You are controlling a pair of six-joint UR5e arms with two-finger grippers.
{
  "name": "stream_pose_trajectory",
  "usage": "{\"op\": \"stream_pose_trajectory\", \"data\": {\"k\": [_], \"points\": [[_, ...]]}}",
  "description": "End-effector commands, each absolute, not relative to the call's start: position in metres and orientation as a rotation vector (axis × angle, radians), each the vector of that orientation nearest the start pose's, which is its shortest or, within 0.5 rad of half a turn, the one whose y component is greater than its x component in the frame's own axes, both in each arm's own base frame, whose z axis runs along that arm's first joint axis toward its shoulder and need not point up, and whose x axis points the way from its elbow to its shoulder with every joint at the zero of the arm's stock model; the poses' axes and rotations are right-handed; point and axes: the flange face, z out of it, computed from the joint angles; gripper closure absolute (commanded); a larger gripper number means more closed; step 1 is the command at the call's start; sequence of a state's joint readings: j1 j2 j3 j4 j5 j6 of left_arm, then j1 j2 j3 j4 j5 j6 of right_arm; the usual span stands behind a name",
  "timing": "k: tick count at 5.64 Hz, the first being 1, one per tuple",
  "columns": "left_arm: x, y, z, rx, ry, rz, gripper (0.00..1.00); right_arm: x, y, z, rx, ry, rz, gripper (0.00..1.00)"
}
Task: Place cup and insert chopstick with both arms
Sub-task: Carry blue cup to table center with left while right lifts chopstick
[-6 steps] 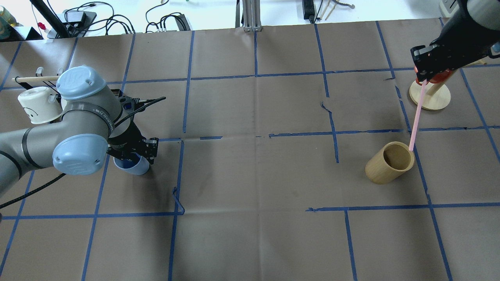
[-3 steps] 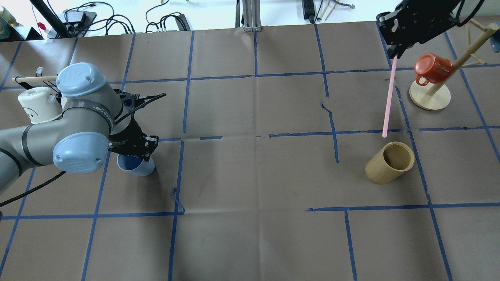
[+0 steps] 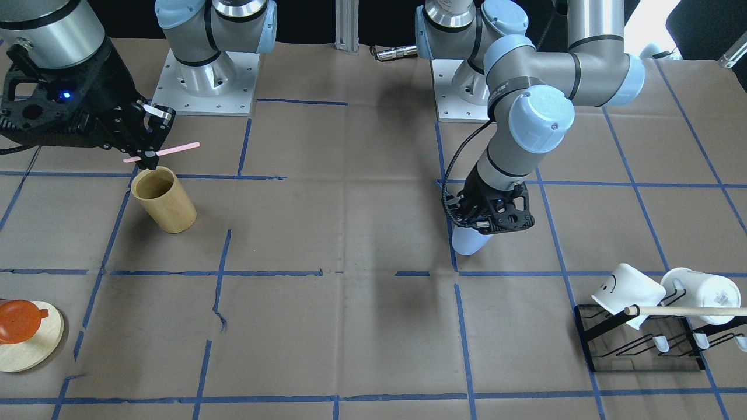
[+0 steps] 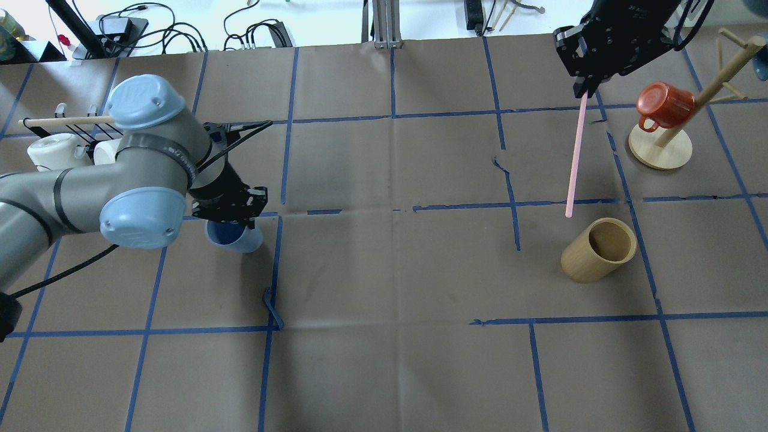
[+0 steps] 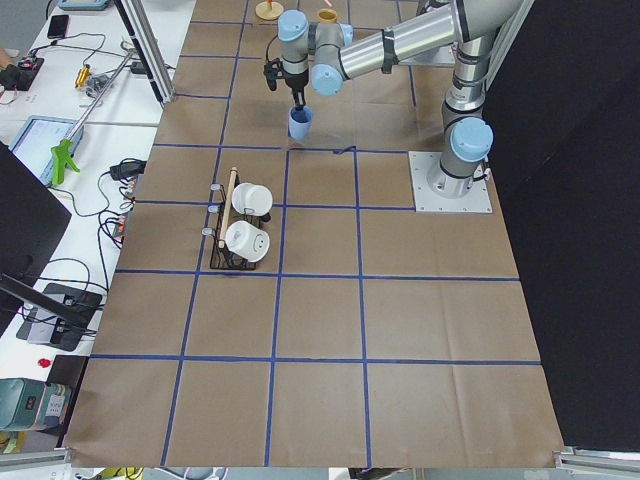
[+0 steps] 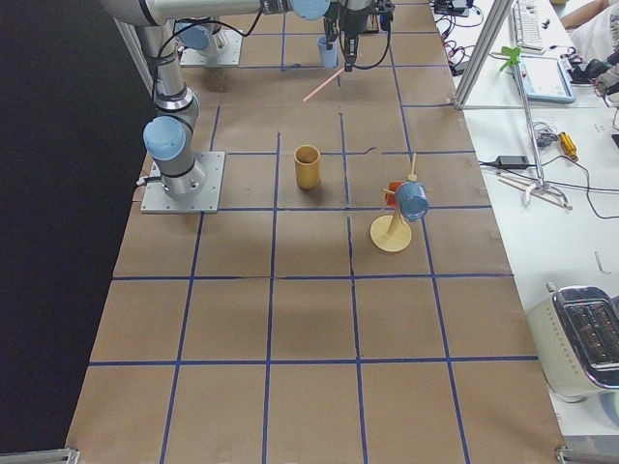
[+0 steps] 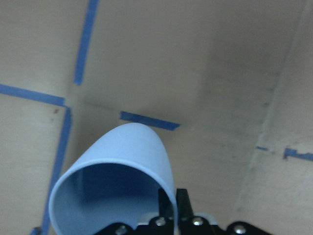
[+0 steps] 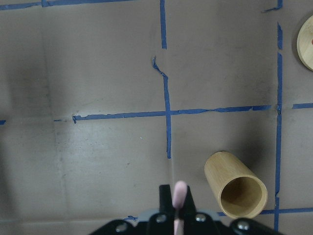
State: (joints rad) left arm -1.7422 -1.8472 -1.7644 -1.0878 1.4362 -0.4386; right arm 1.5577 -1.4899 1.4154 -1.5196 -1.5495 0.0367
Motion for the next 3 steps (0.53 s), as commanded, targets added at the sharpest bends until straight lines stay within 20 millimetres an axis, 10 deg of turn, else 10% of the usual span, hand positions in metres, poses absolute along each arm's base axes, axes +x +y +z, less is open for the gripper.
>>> {"op": "stream_pose_trajectory", "data": {"k": [1,3], "points": [[-0.355,-0.548,0.302,-0.528,3.254,0.014,1.00,0.131,-0.523,0.511,0.074,3.120,-0.024,0.94],[-0.372,-0.545,0.271,-0.495,3.235,0.073,0.98,0.131,-0.515,0.500,0.073,3.118,-0.092,0.94]]}}
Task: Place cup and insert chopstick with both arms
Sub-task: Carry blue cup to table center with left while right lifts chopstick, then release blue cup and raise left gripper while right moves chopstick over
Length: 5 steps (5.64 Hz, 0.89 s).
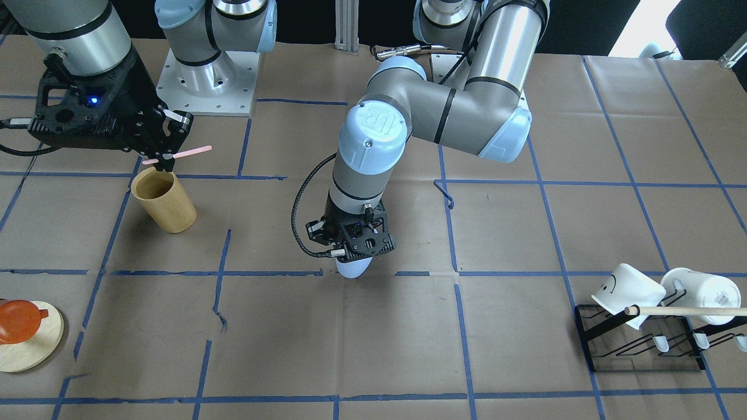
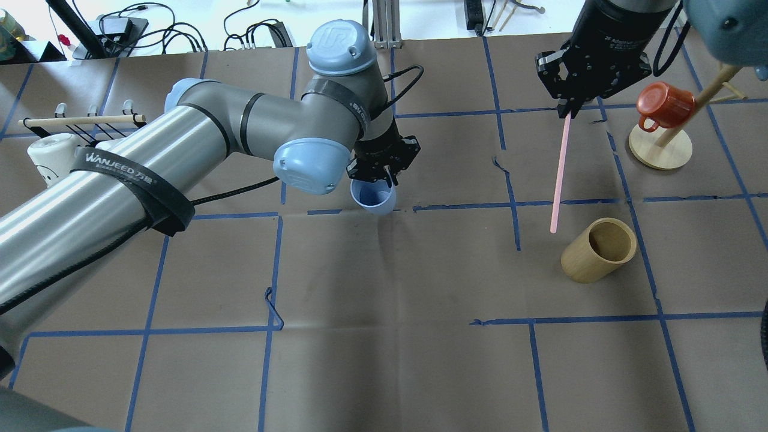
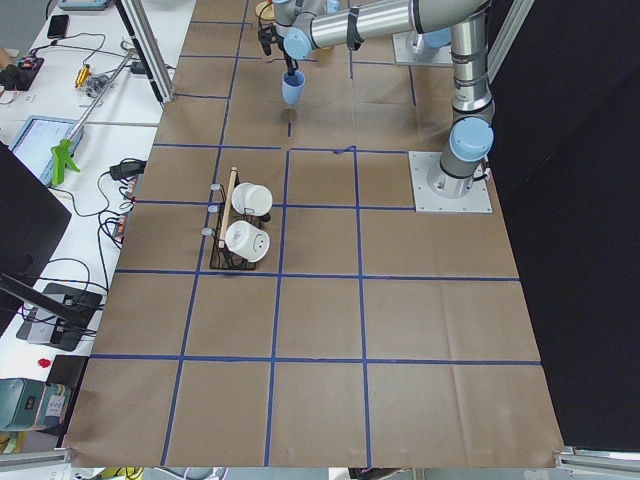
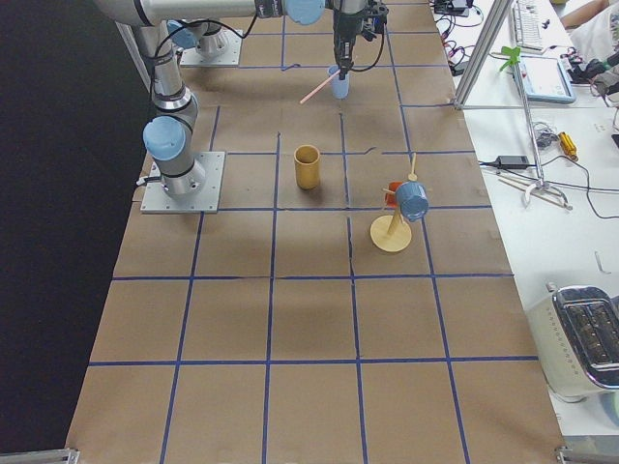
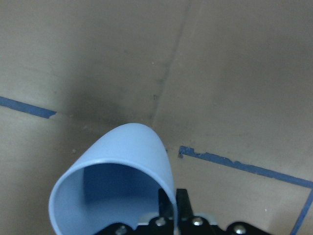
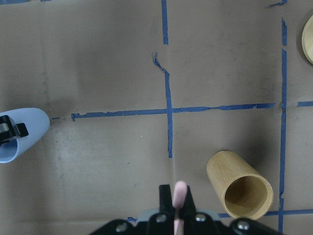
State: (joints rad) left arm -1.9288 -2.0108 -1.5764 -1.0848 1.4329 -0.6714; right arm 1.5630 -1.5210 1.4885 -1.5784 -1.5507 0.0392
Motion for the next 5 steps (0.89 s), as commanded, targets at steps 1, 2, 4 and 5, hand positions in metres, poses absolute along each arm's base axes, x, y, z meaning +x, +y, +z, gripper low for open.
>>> {"op": "stream_pose_trajectory", "data": {"k": [1,2,4,5], "points": [[-0.372,-0.546,0.264,-0.482,3.227,0.084,0.29,0.131,-0.517,0.499,0.073,3.118,-0.112,0.93],[-0.372,-0.550,0.270,-0.462,3.237,0.065,0.02,0.131,-0.517,0.499,0.073,3.118,-0.112,0.93],[-0.338,-0.556,0.341,-0.468,3.269,-0.056,0.01,0.132,-0.517,0.499,0.075,3.114,-0.112,0.93],[-0.295,-0.552,0.377,-0.416,3.262,-0.025,0.01,0.131,-0.518,0.500,0.080,3.116,-0.116,0.93]]}}
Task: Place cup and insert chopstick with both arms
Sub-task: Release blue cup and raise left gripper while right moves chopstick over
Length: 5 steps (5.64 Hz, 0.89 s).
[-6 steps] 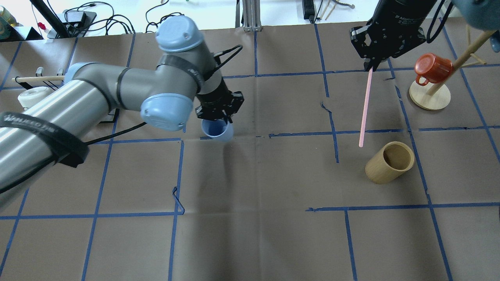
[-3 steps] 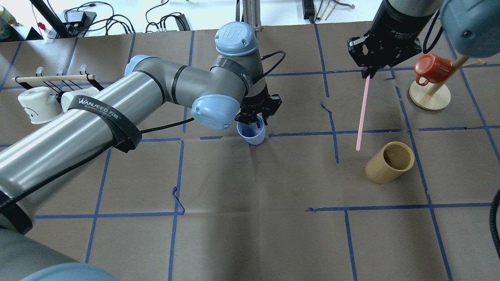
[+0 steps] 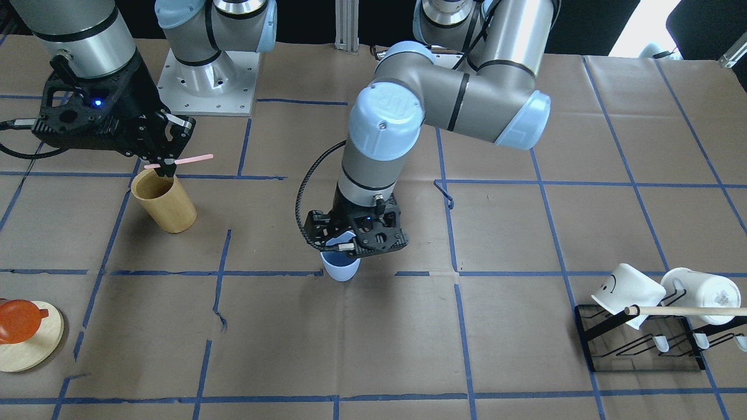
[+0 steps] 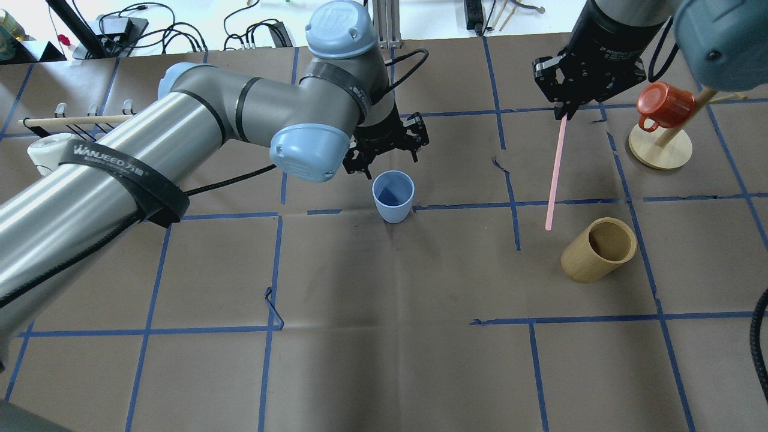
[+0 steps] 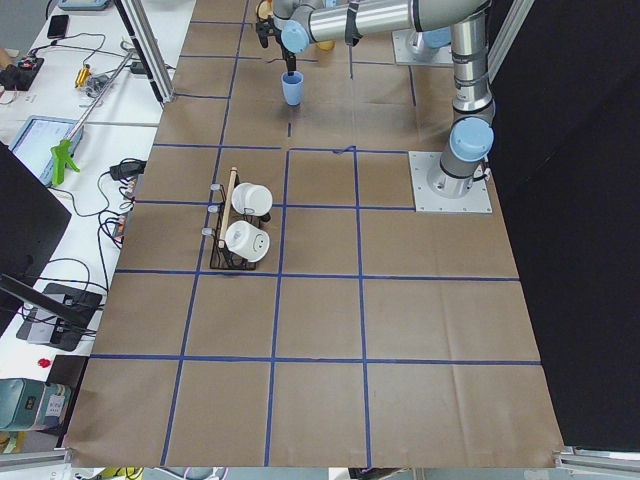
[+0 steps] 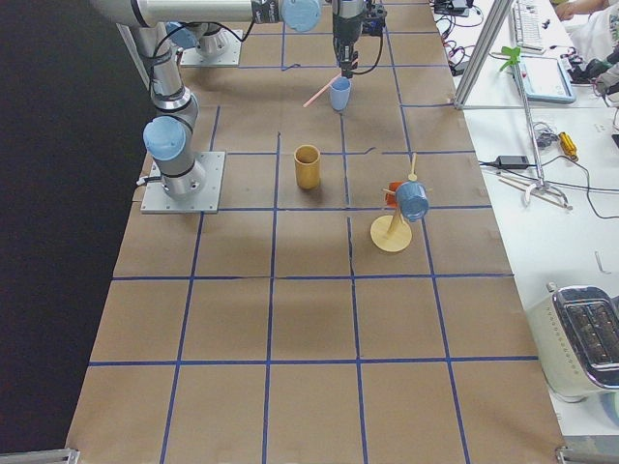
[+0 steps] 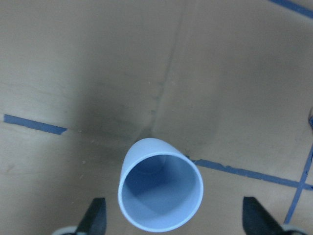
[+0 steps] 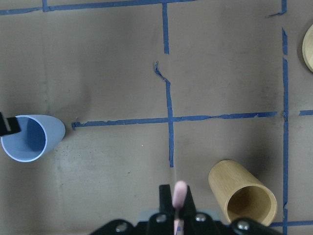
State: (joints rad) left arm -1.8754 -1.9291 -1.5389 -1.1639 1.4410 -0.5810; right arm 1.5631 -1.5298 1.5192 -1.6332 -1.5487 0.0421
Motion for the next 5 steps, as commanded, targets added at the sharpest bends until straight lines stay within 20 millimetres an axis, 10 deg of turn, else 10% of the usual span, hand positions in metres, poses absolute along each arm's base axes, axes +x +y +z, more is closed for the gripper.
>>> {"op": "stream_pose_trajectory", "data": {"k": [1,5], "points": [[-0.265,-0.532,0.416,-0.250,3.246,-0.014,0.01,0.135,-0.522,0.503,0.112,3.108,-0.149,0.94],[-0.159,-0.521,0.457,-0.181,3.115,0.085,0.01,0.303,-0.590,0.500,0.208,3.074,-0.294,0.94]]}}
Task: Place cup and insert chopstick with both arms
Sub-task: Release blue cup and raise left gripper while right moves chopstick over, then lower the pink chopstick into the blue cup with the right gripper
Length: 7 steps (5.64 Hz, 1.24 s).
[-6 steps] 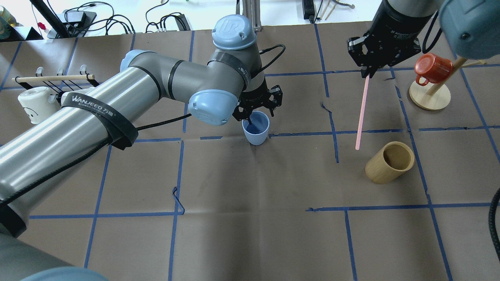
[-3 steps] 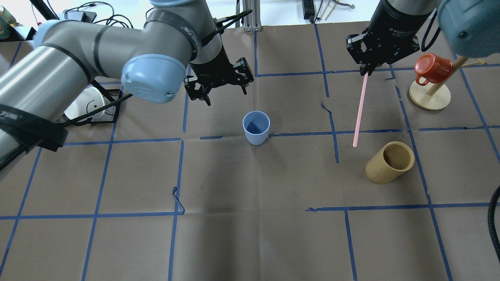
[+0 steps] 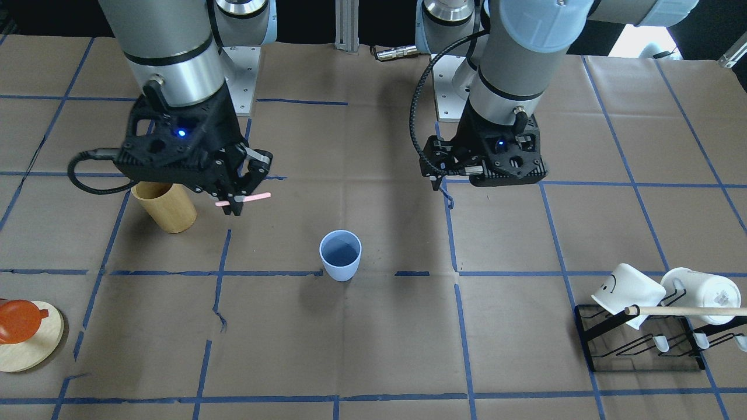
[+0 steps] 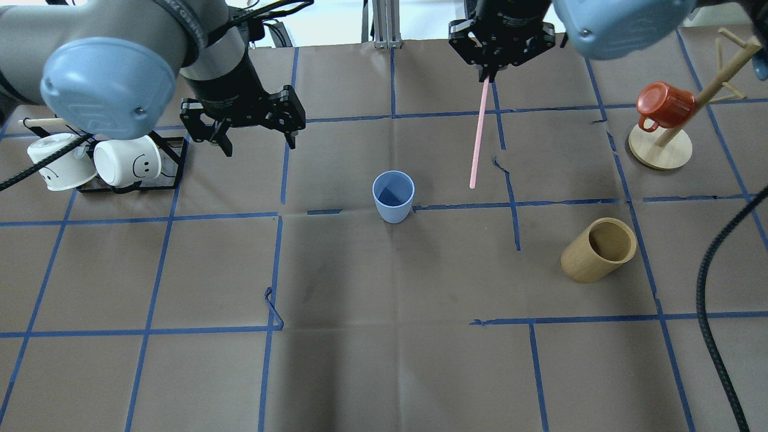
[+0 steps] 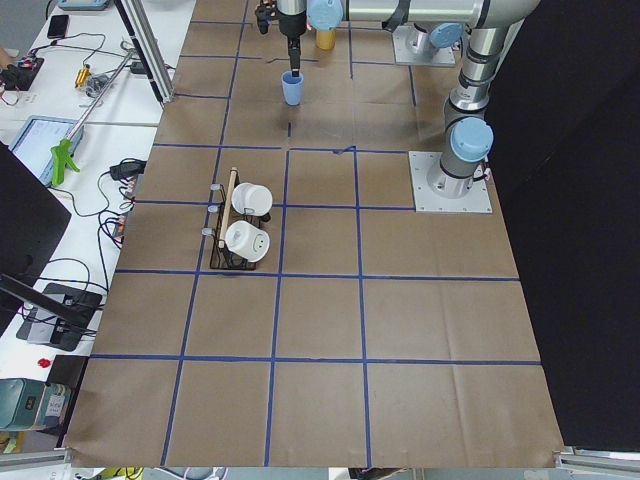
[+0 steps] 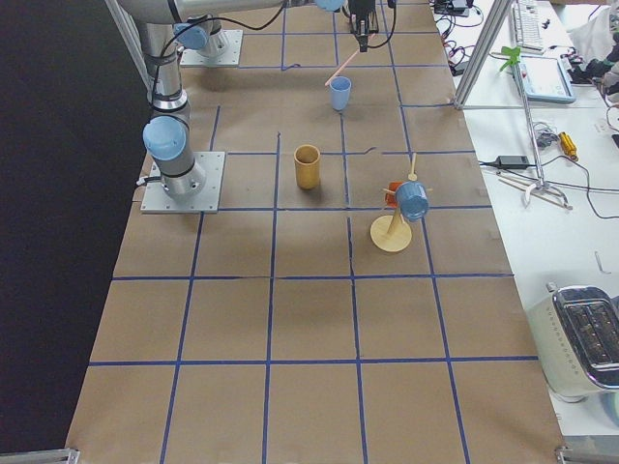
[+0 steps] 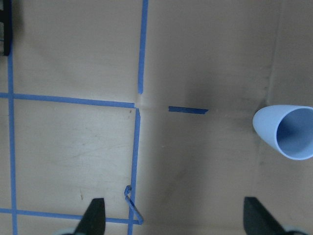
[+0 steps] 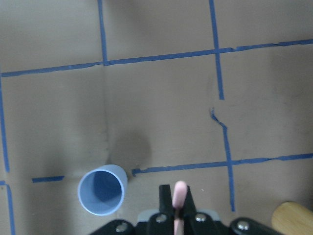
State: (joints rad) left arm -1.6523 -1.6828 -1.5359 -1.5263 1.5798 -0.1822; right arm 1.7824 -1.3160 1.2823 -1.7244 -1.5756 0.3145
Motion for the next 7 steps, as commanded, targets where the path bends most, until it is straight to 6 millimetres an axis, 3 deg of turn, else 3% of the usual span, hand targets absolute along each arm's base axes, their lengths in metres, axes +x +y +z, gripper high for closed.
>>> {"op": "stream_pose_trajectory", "data": {"k": [1,2,3,5,7], "points": [[-0.152,-0.505,0.469,-0.194,3.101,0.145,0.01,0.332,-0.596,0.479,0.254,3.067,-0.267,0.94],[-0.148,-0.494,0.474,-0.191,3.066,0.170,0.01,0.348,-0.603,0.461,0.263,3.054,-0.287,0.94],[-0.147,-0.497,0.474,-0.192,3.060,0.169,0.01,0.351,-0.605,0.441,0.274,3.069,-0.246,0.94],[-0.147,-0.497,0.474,-0.194,3.059,0.168,0.01,0.347,-0.602,0.397,0.273,3.094,-0.274,0.94],[-0.146,-0.498,0.473,-0.194,3.058,0.170,0.01,0.346,-0.597,0.374,0.271,3.086,-0.273,0.93]]}}
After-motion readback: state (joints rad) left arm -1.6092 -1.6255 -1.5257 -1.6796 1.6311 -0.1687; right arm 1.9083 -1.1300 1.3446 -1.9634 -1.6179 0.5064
